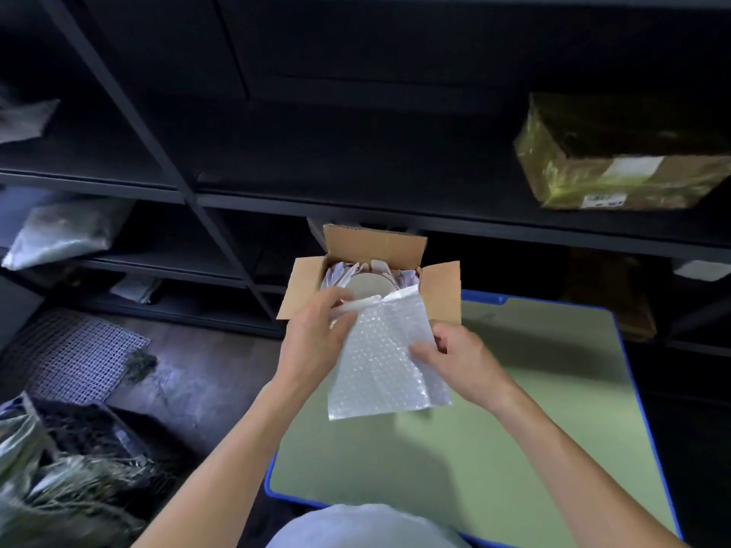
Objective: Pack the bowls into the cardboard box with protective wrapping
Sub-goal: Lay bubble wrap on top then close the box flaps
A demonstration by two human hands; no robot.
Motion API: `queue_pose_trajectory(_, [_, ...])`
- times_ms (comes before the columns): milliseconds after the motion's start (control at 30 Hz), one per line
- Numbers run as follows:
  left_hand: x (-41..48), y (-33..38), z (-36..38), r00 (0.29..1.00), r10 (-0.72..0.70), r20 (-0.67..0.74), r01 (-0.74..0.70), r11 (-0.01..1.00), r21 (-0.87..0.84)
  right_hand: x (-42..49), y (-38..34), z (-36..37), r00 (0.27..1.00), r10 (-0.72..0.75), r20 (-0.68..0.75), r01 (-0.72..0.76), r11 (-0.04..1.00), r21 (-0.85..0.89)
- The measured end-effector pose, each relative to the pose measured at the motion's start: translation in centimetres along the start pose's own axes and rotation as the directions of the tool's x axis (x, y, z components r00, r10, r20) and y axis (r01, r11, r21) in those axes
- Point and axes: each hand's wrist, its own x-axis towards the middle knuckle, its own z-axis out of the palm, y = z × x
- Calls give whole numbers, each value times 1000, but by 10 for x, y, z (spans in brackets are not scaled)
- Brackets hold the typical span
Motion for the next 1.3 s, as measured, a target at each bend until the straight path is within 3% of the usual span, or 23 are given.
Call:
queue_pose_trajectory(167, [37,-5,-16,999,-13,-43,12,999,-37,31,-22,8,987,69,-142,-52,991,119])
queue_pose_trajectory(367, [65,-26,-18,995,-74,66,76,997,-26,64,-32,21,962,176,-208,-132,969,211])
queue_pose_trajectory(533, [85,-45,-4,996,15,86,-24,994,103,70,-36,38,920,207,-332,-208,978,32])
queue_pose_trajectory(667, [96,-53,3,986,136,95,-156,957,245,68,-35,48,882,-31,-470,-98,964,-248])
queue_pose_trajectory(733, [96,-57,6,972,215,97,-235,914,331,66,-35,52,869,-162,-468,-67,898,-434])
queue_pose_trajectory(833, [91,-61,9,963,257,87,-268,857,439,67,-37,57,824,-276,-495,-140,747,-650])
queue_pose_trajectory(933, [85,-64,10,957,269,106,-285,814,507,71,-35,60,792,-356,-497,-151,674,-723])
queue_pose_trajectory(1033, [79,-62,9,946,280,163,-322,771,549,77,-25,64,855,-307,-419,-108,684,-722])
queue_pose_trajectory(1167, [81,-60,9,901,320,293,-433,691,578,87,-21,63,862,-351,-366,-54,654,-755])
queue_pose_trajectory(1300, [88,-62,7,867,318,384,-493,660,567,95,-23,62,887,-300,-351,-82,646,-759])
